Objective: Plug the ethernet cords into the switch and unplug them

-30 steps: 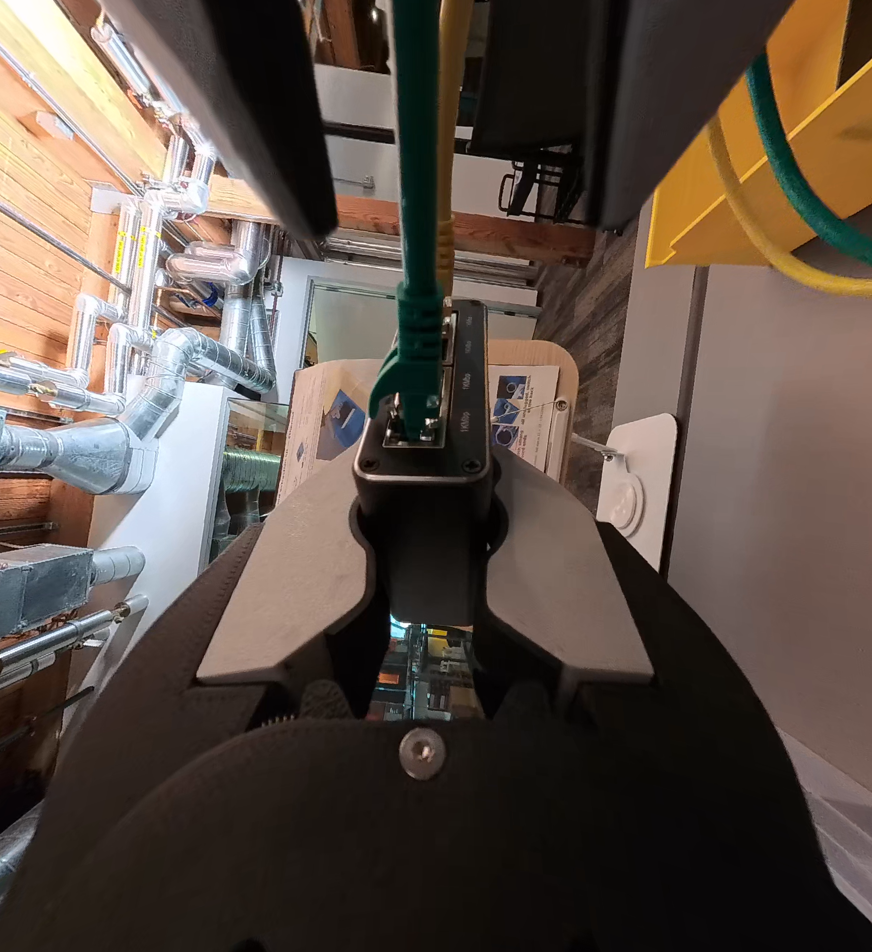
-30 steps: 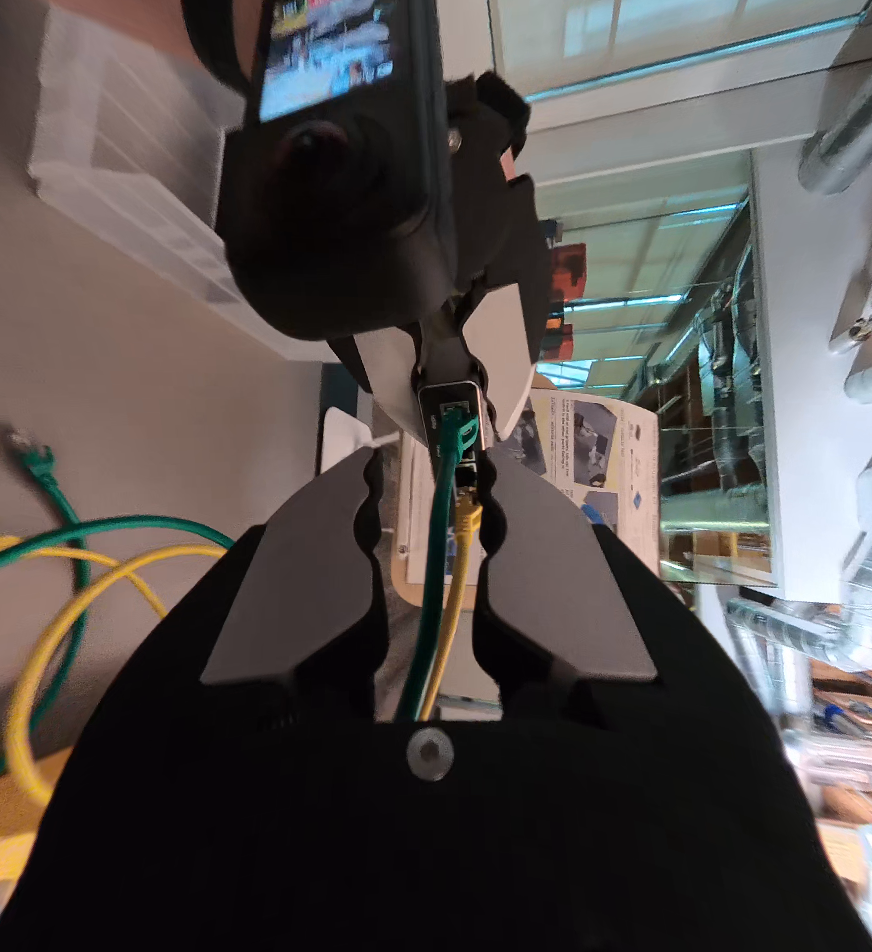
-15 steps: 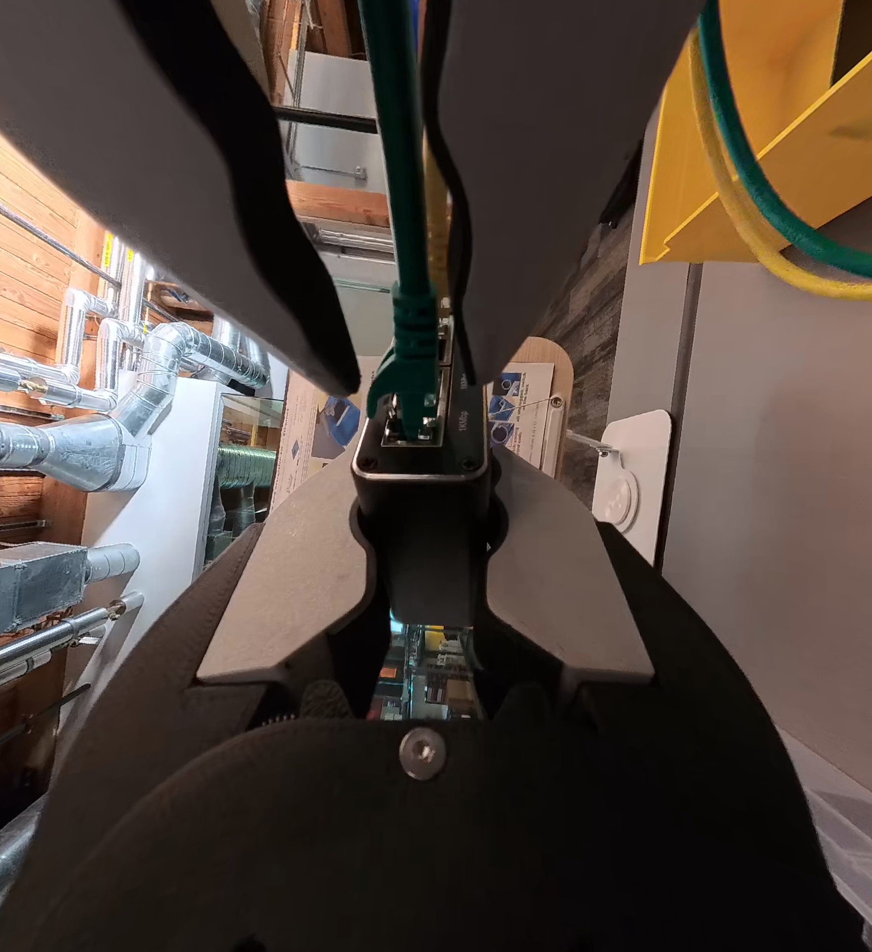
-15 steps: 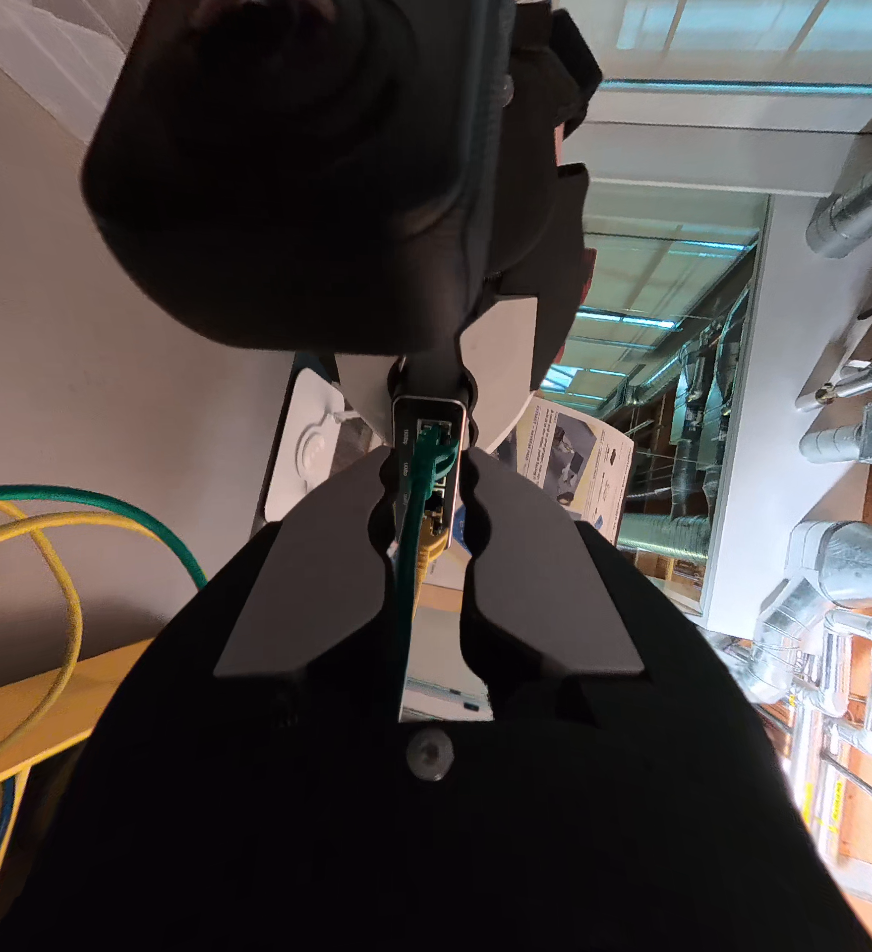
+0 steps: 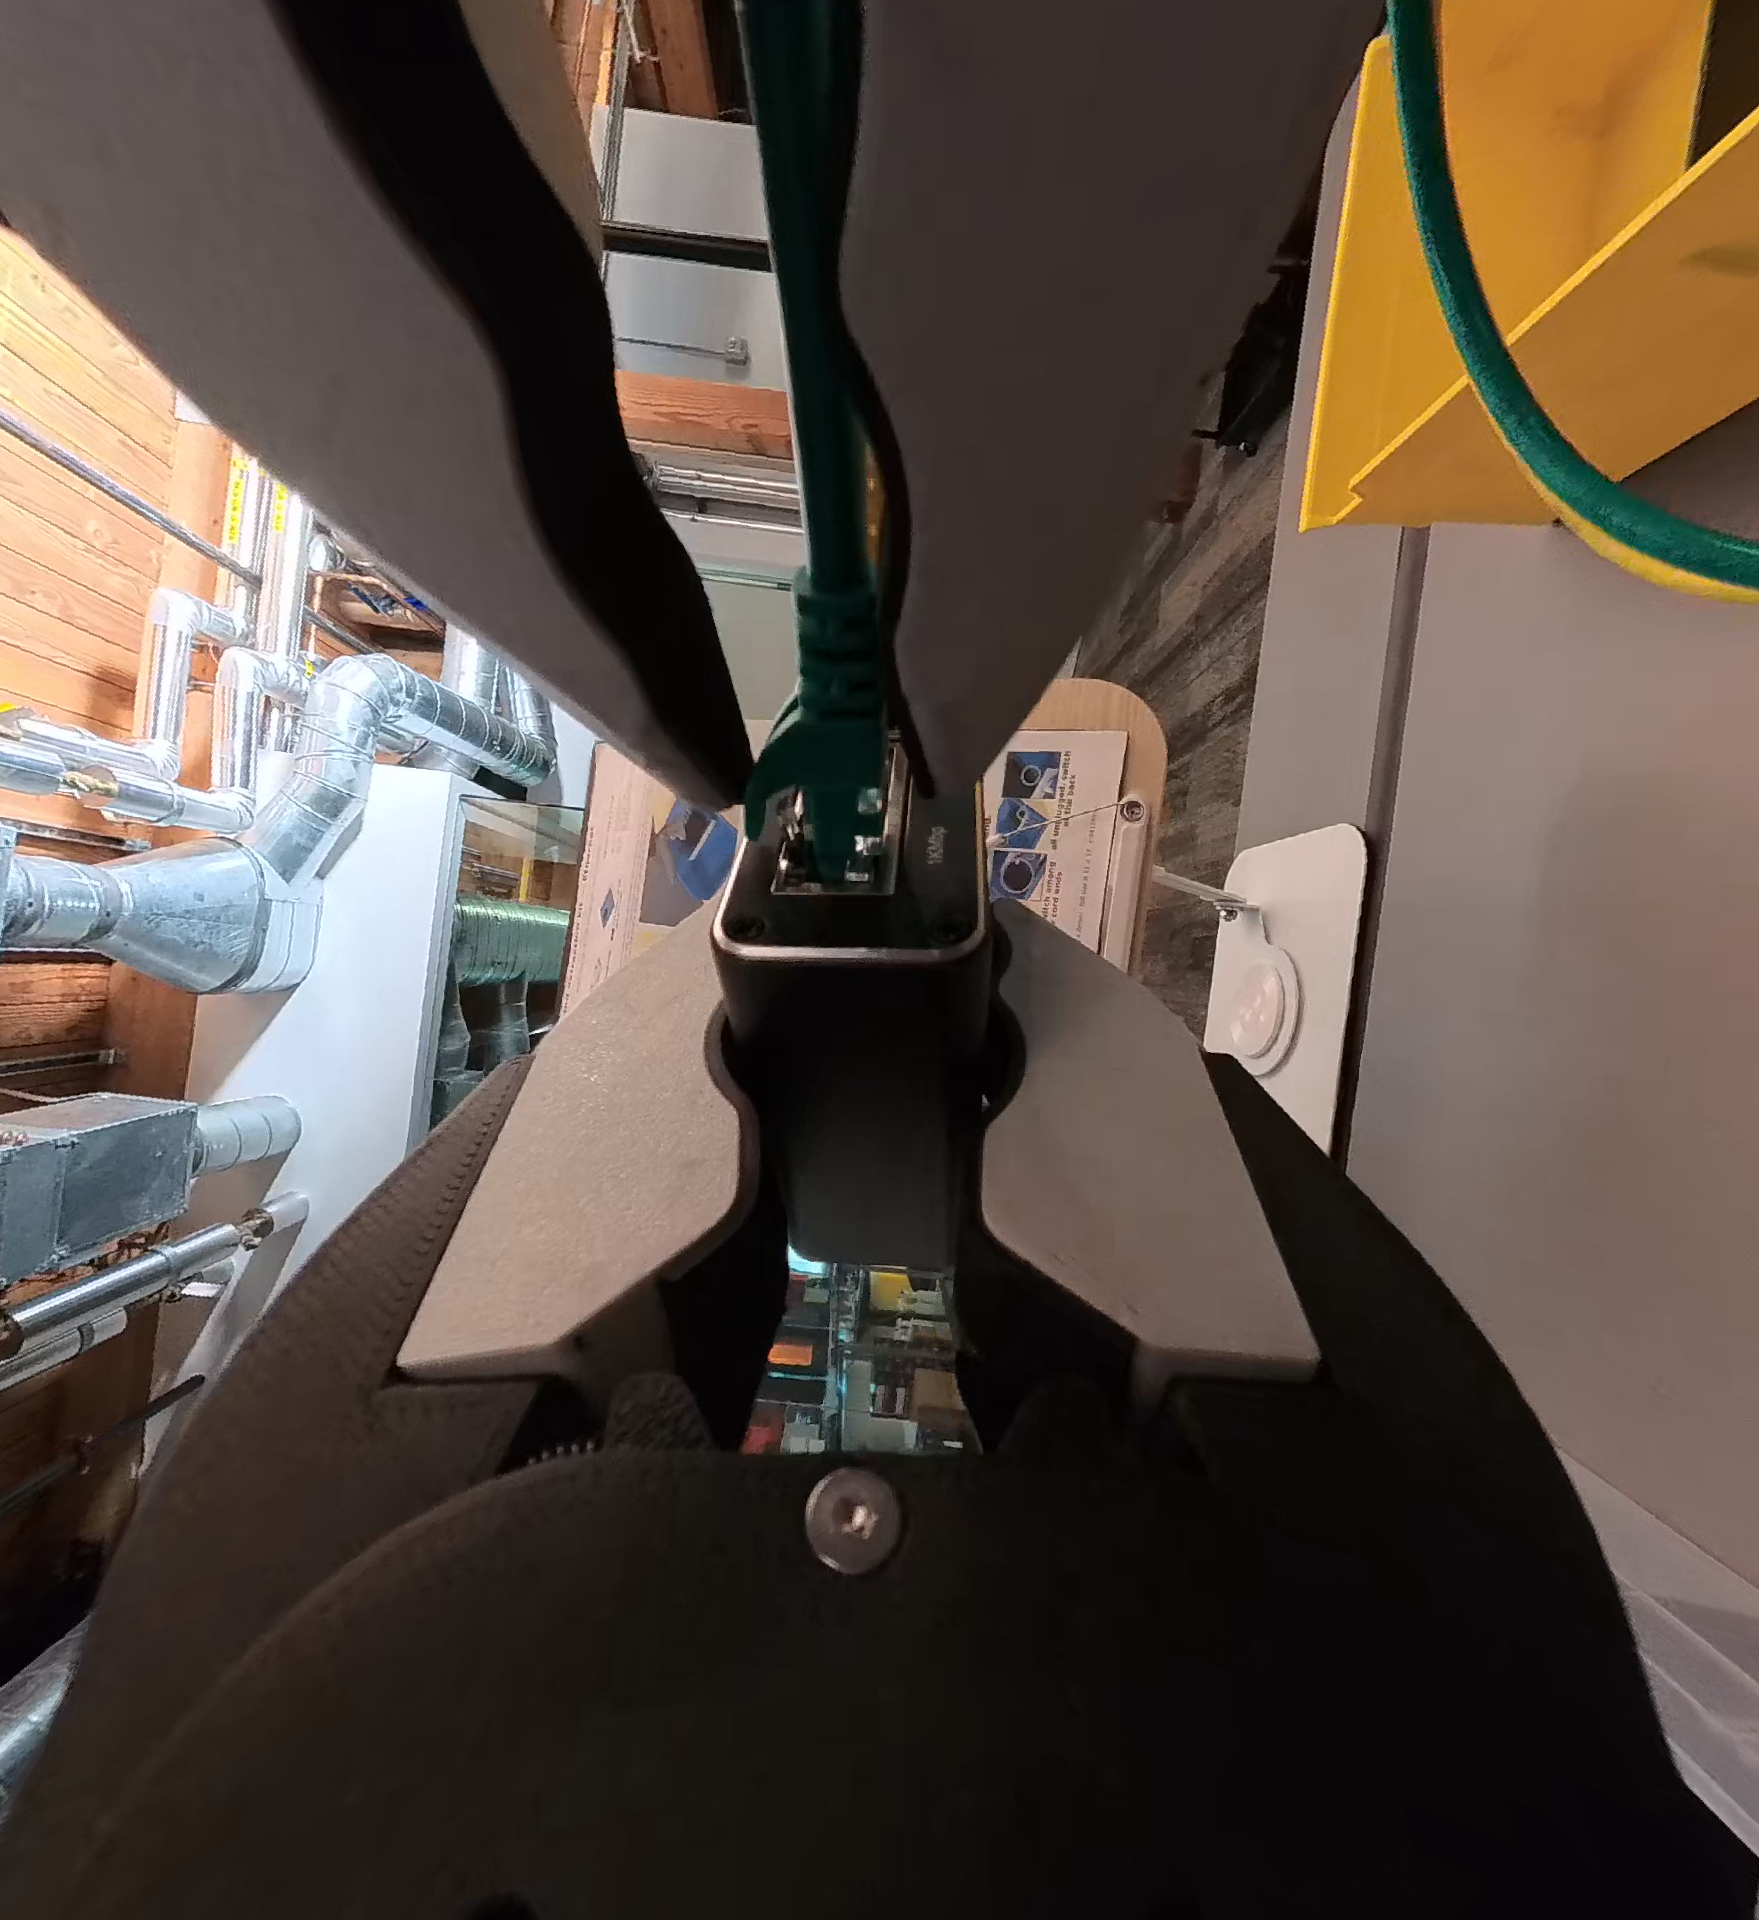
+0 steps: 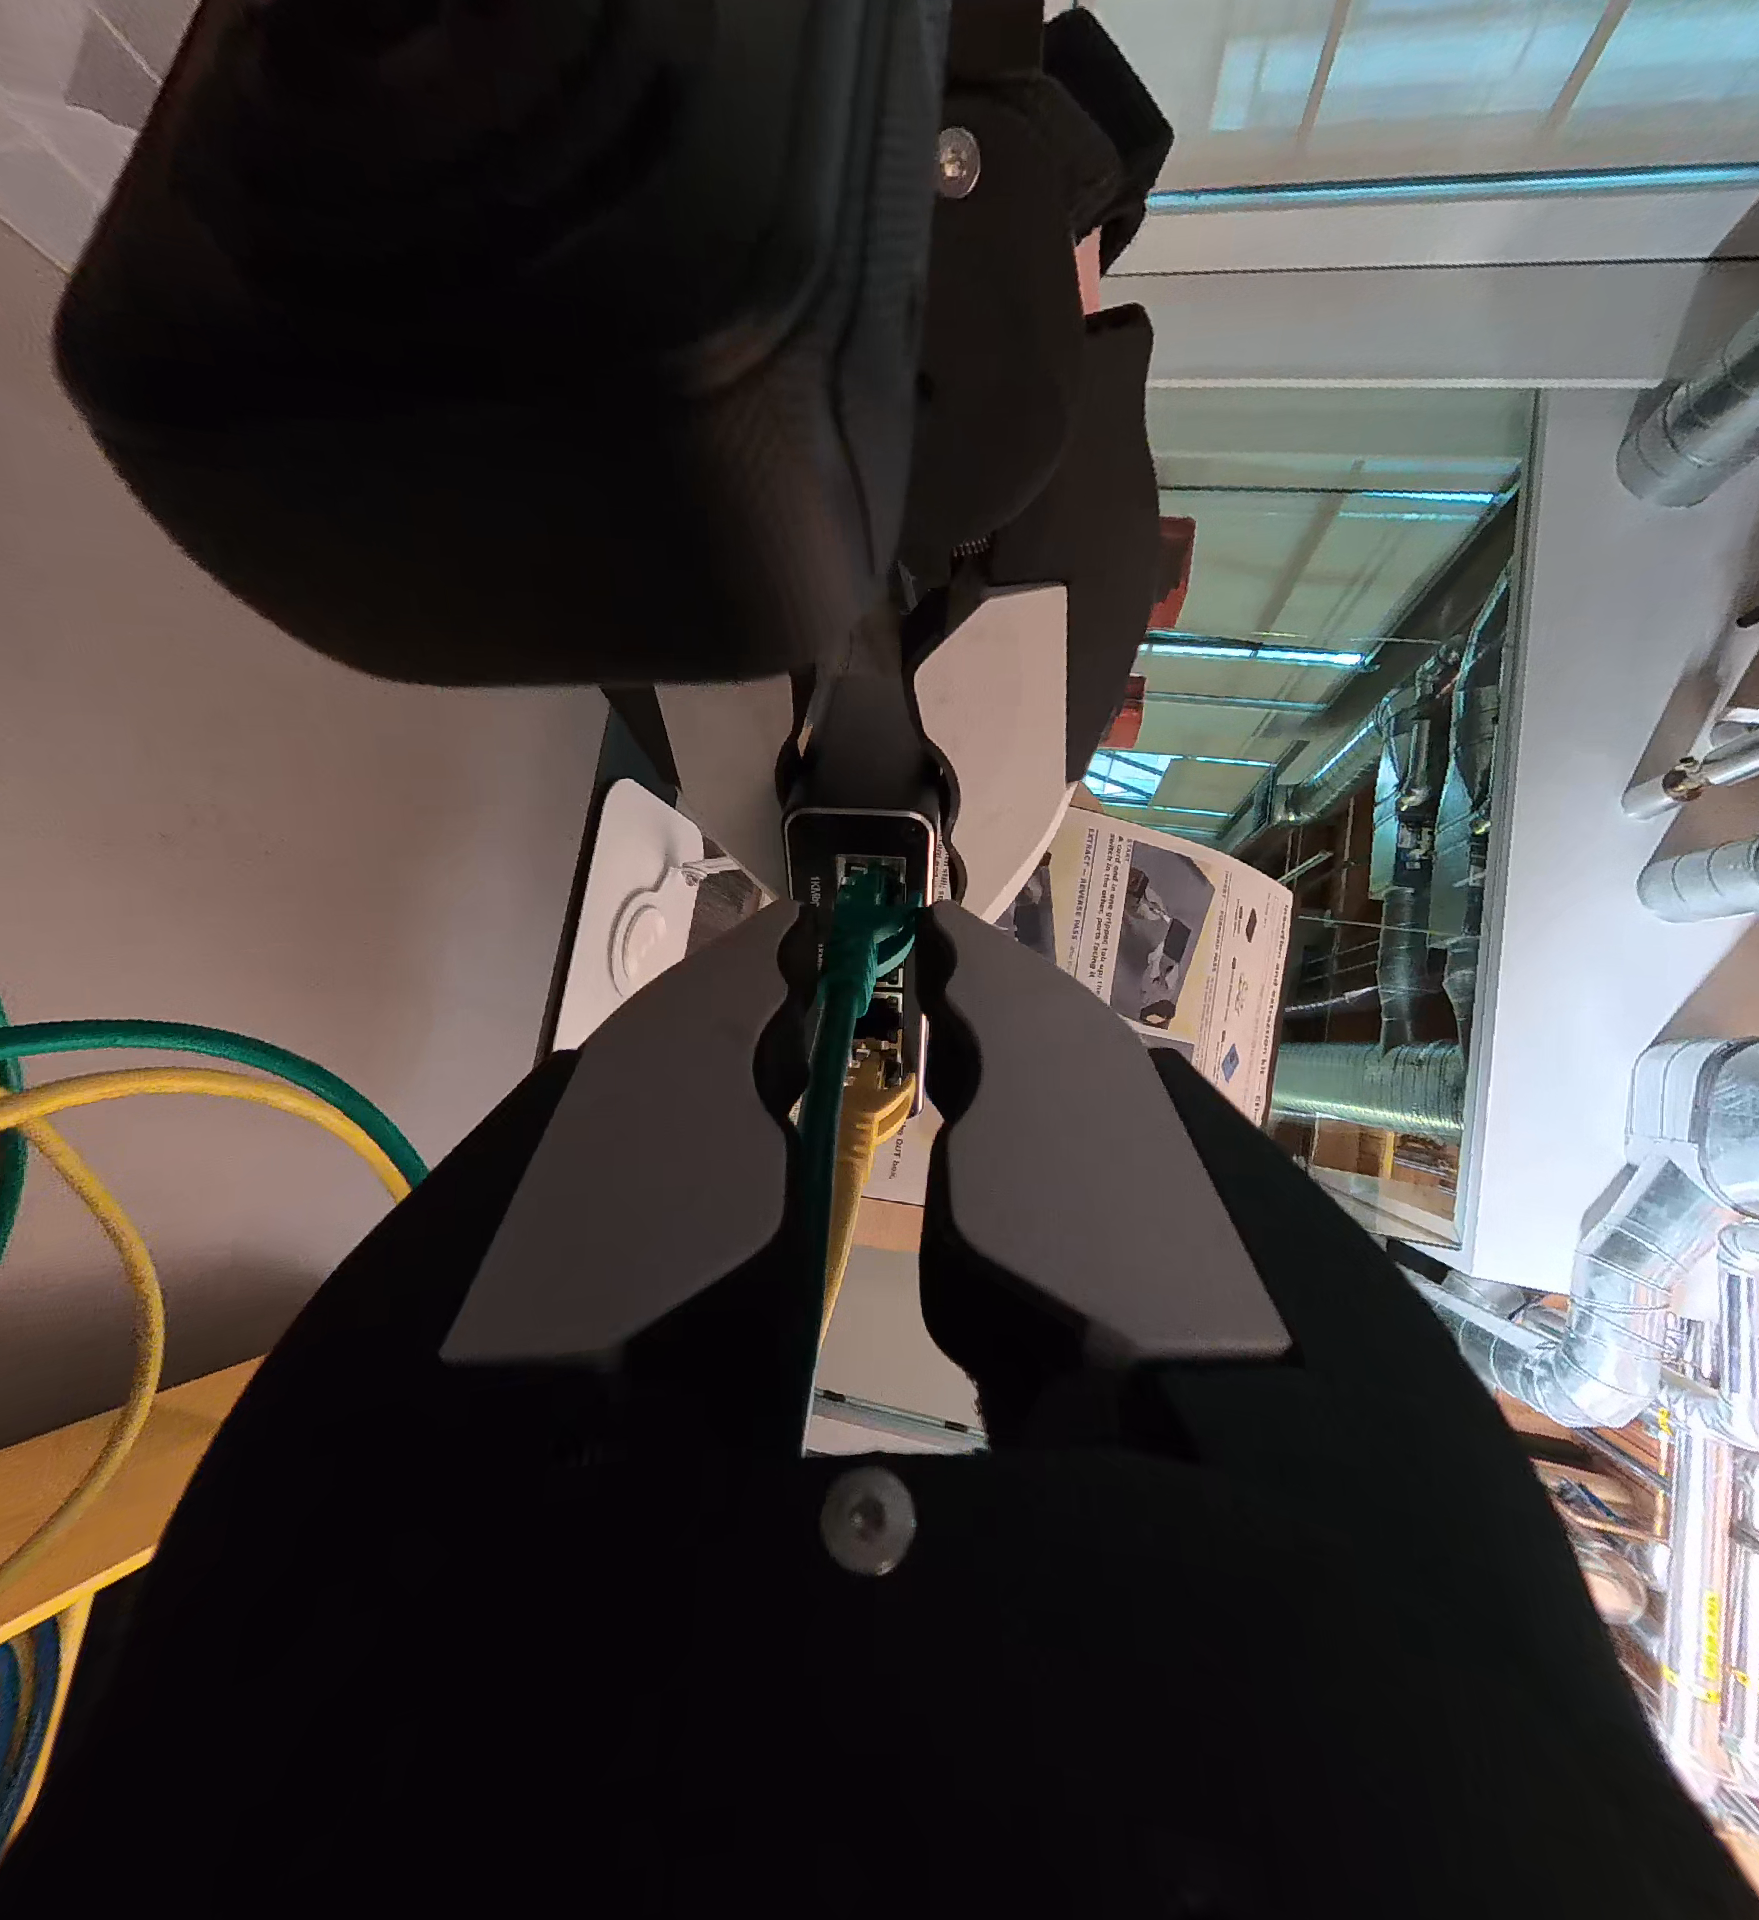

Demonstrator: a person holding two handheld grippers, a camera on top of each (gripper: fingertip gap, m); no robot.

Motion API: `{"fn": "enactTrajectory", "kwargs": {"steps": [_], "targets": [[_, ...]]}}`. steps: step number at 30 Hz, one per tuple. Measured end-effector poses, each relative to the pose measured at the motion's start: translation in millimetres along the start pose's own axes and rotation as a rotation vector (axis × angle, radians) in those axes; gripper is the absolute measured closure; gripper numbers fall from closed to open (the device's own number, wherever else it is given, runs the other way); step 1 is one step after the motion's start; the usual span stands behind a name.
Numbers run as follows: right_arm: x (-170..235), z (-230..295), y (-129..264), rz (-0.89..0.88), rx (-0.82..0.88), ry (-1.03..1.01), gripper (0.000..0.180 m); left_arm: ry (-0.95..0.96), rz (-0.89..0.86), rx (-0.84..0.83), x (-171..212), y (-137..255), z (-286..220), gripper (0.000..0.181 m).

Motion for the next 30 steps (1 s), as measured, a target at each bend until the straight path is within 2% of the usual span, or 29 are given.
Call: {"fn": "enactTrajectory", "kwargs": {"steps": [13, 19, 23, 30], "targets": [[2, 4, 4, -0.014, -0.044, -0.046, 0.161, -0.063, -0.008, -0.067, -5, -1, 1, 0.144], [5, 11, 1, 0.037, -0.19, -0.016, 0.161, -0.078, 0.001, -0.039, -3, -7, -7, 0.144], [4, 11, -2, 0.018, -0.288, -0.055, 0.161, -0.063, 0.0, -0.012, 0, -9, -9, 0.144], [7, 21, -6, 0.027, -0.507, 0.003, 0.16, -0.039, -0.011, 0.058, 1, -18, -25, 0.144]]}}
Point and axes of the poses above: each gripper's, where its closed fingertips meet, y back along the fingers, x out of its underside, z = x × y across the jaws, the point moved 2 cm from there along y, back along the fingers, and after that the axes turned 13 degrees about y, right-handed, at the moved point
